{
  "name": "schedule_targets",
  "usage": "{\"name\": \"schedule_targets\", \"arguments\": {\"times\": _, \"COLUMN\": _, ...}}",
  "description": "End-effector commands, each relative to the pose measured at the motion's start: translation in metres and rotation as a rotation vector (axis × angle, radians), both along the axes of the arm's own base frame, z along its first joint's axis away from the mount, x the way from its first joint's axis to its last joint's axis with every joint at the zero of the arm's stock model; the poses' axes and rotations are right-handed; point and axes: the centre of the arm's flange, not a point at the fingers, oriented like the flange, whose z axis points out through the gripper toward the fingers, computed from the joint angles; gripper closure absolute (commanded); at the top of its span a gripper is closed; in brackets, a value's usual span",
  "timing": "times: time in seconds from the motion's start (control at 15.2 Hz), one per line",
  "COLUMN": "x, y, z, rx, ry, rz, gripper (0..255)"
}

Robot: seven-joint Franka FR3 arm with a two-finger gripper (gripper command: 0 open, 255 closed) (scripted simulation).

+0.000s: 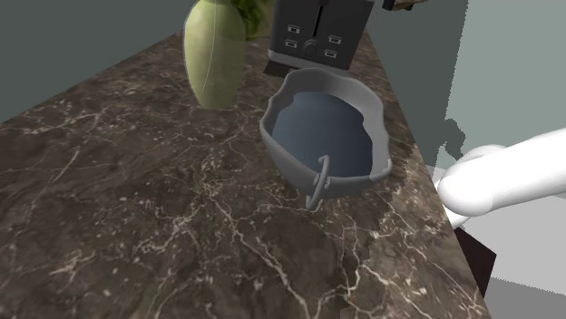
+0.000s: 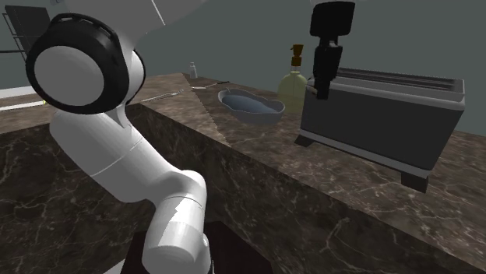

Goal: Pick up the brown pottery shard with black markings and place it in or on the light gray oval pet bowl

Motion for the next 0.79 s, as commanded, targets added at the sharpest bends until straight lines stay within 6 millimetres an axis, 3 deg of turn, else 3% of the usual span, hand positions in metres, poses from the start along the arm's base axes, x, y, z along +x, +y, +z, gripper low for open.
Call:
{"name": "schedule_targets", "arguments": {"times": 0.0, "x": -0.007, "y": 0.025, "z": 0.002, "rx": 0.0, "ry": 0.001, "rz": -0.001, "gripper": 255}}
{"name": "schedule_targets", "arguments": {"times": 0.73, "x": -0.049, "y": 0.164, "z": 0.006, "rx": 0.0, "ry": 0.001, "rz": -0.001, "gripper": 255}}
